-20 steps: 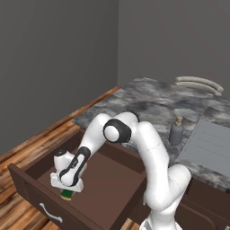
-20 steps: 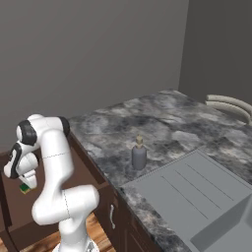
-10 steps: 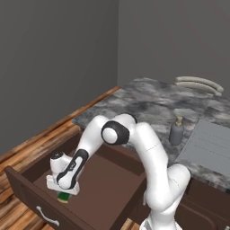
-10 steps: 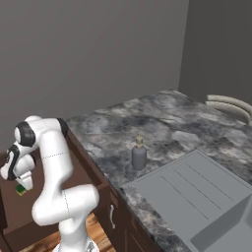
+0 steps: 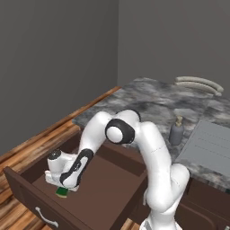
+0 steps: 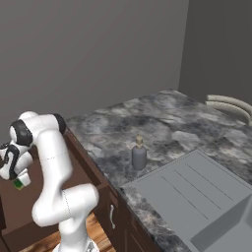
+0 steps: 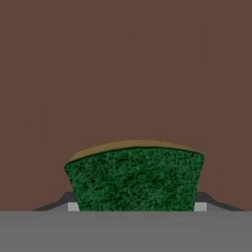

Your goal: Restock the sink supplies by placing the sponge and soap dispenser on the counter and next to the sink. Make sure the soap dispenser is upright.

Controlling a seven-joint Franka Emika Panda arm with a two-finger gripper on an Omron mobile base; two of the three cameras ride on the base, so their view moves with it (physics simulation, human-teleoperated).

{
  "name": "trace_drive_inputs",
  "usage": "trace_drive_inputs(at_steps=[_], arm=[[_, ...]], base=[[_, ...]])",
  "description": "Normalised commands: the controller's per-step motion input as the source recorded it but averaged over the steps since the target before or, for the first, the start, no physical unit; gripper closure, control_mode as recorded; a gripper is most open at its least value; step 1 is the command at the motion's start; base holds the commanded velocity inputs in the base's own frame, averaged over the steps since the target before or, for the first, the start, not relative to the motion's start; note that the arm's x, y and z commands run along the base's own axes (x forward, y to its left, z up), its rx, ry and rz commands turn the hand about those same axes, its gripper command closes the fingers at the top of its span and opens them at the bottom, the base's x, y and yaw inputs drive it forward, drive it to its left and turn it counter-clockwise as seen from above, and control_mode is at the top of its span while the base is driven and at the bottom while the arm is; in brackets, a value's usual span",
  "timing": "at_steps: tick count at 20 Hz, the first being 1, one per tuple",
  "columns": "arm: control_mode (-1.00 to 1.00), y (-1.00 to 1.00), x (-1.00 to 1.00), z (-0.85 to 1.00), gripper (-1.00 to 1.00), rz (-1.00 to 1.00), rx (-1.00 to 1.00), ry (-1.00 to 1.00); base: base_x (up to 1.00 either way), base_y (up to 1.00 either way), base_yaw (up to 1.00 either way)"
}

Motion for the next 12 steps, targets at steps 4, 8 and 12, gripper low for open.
trace_drive_inputs(at_steps=[4, 8, 12], arm=[[-1.00, -0.43, 0.00, 1.00, 1.00, -0.15, 0.00, -0.16], [-1.00, -0.48, 0.00, 1.00, 1.00, -0.20, 0.00, -0.15], [-1.00, -0.70, 0.00, 1.00, 1.00, -0.29, 0.04, -0.11]], base=[[0.00, 0.00, 0.00], [0.00, 0.00, 0.00], [0.00, 0.00, 0.00]])
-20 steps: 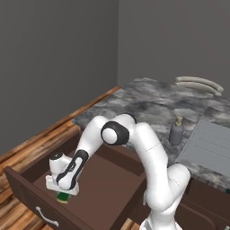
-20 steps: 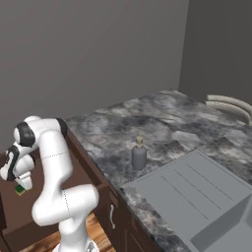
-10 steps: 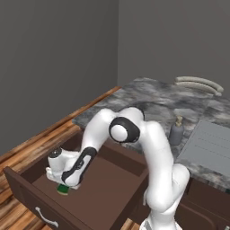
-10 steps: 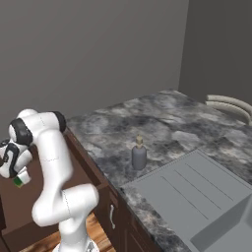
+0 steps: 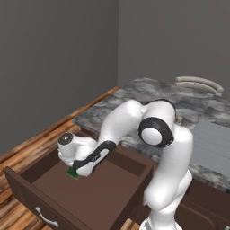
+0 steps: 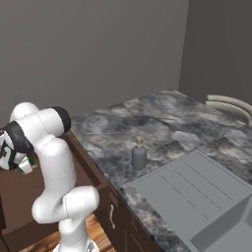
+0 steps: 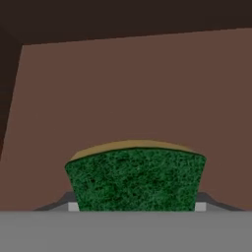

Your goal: Restock the sink supplies by placing the sponge and soap dispenser on the counter and next to the sink. Make sure the soap dispenser is upright.

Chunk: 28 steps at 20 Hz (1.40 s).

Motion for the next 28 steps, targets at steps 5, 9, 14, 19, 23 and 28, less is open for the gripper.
trace_drive_inputs(at_steps=[5, 9, 14, 19, 23, 28], arm=[[-1.00, -0.88, 0.00, 0.99, 1.00, -0.35, 0.11, -0.03], [-1.00, -1.00, 0.02, 0.95, 1.00, -0.39, 0.18, 0.00], [-1.00, -1.00, 0.10, 0.91, 1.00, -0.37, 0.20, 0.00], [-1.00, -0.99, 0.22, 0.72, 1.00, -0.37, 0.19, 0.00], [-1.00, -0.98, 0.34, 0.58, 1.00, -0.36, 0.17, 0.00], [-1.00, -0.88, 0.44, 0.49, 1.00, -0.32, 0.14, 0.00]], base=[[0.00, 0.00, 0.00], [0.00, 0.00, 0.00], [0.00, 0.00, 0.00], [0.00, 0.00, 0.00], [0.00, 0.00, 0.00], [0.00, 0.00, 0.00]])
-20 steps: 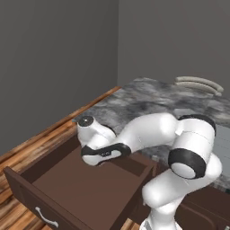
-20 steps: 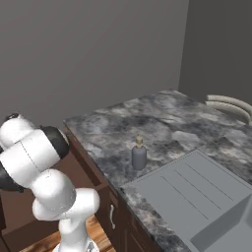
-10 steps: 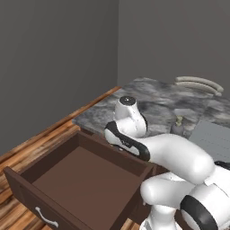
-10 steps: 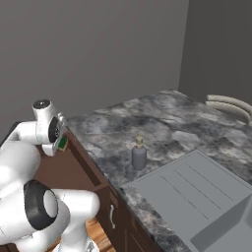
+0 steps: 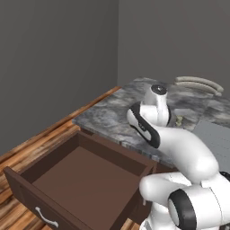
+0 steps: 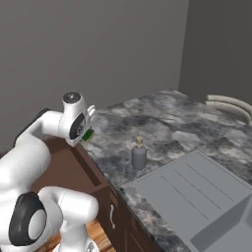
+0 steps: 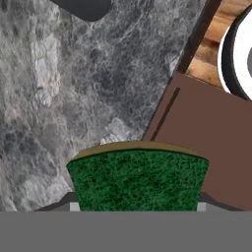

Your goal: Restock the sink supplies by placing the sponge and soap dispenser on the counter and next to the sink. Make sure the soap dispenser is upright.

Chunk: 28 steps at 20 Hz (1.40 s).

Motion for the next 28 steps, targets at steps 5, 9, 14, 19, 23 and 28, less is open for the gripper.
trace_drive_inputs(at_steps=[5, 9, 14, 19, 23, 28], arm=[[-1.00, -0.72, 0.32, 0.10, 1.00, -0.29, 0.07, 0.05], [-1.00, -0.49, 0.46, 0.08, 1.00, -0.28, 0.01, 0.07], [-1.00, -0.50, 0.58, 0.08, 1.00, -0.25, 0.03, 0.07], [-1.00, -0.67, 0.56, 0.00, 1.00, -0.15, 0.05, 0.06], [-1.00, -0.69, 0.59, 0.00, 1.00, -0.07, 0.06, 0.03], [-1.00, -0.53, 0.58, 0.00, 1.00, -0.05, 0.03, 0.04]], base=[[0.00, 0.00, 0.00], [0.00, 0.00, 0.00], [0.00, 0.00, 0.00], [0.00, 0.00, 0.00], [0.00, 0.00, 0.00], [0.00, 0.00, 0.00]])
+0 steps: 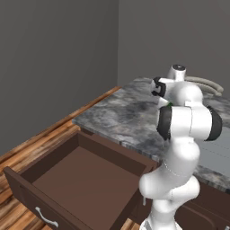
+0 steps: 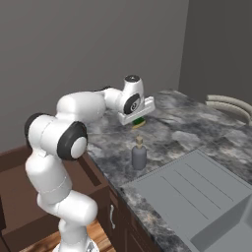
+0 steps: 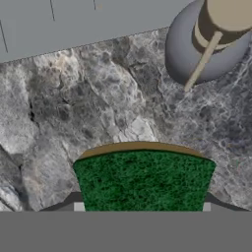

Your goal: Restock the sink supplies by placing the sponge and soap dispenser on the counter and next to the sink. Make sure the soap dispenser is upright.

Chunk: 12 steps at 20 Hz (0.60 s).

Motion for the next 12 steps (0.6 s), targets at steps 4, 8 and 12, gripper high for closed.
trace_drive_inputs(at_steps=[4, 8, 12], arm=[[-1.00, -0.52, 0.44, -0.02, 1.00, -0.04, 0.01, 0.02], [-1.00, -0.54, 0.35, -0.09, 1.00, -0.04, 0.00, 0.01], [-1.00, -0.57, 0.27, -0.20, 1.00, -0.03, 0.00, 0.00]], base=[[0.00, 0.00, 0.00], [0.00, 0.00, 0.00], [0.00, 0.00, 0.00]])
